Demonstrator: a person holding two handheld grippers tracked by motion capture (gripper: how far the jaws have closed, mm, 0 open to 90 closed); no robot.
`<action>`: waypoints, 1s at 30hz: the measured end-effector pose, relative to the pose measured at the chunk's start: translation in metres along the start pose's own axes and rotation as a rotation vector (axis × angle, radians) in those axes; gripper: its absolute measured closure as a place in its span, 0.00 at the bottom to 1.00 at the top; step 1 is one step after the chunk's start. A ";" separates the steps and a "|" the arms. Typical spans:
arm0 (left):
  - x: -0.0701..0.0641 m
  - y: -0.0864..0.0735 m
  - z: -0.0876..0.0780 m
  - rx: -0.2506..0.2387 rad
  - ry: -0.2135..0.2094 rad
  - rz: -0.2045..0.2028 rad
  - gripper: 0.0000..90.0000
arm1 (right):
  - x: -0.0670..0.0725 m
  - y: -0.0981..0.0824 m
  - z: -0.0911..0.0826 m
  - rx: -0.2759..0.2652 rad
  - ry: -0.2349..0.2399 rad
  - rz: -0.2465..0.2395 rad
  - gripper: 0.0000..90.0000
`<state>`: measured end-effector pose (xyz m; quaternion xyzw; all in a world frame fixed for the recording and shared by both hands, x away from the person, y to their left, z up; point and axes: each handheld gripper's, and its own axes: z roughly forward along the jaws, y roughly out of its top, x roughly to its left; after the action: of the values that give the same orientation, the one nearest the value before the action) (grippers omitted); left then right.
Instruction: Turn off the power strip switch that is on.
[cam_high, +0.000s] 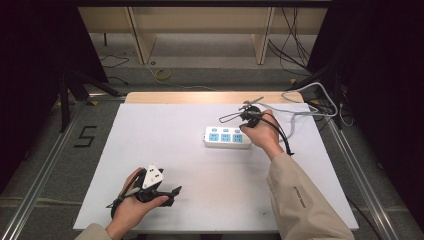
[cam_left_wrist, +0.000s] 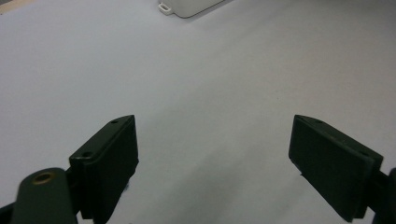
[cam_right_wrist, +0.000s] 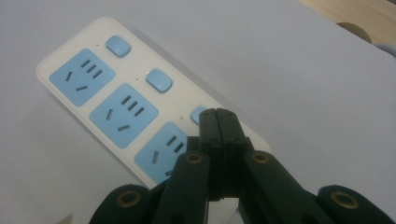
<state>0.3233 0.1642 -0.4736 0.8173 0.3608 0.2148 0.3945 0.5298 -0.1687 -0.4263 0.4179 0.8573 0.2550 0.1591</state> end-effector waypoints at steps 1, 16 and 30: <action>0.000 0.000 0.000 0.000 0.000 0.000 0.17 | 0.000 -0.001 -0.001 -0.004 0.003 0.000 1.00; 0.000 0.000 0.000 0.003 0.002 0.000 0.17 | 0.010 -0.015 -0.020 -0.044 0.016 -0.026 1.00; 0.000 -0.001 0.000 0.003 0.005 -0.003 0.17 | 0.019 -0.036 -0.037 -0.089 0.030 -0.036 1.00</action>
<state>0.3232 0.1647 -0.4742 0.8169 0.3630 0.2156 0.3928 0.4779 -0.1832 -0.4177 0.3911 0.8549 0.2960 0.1691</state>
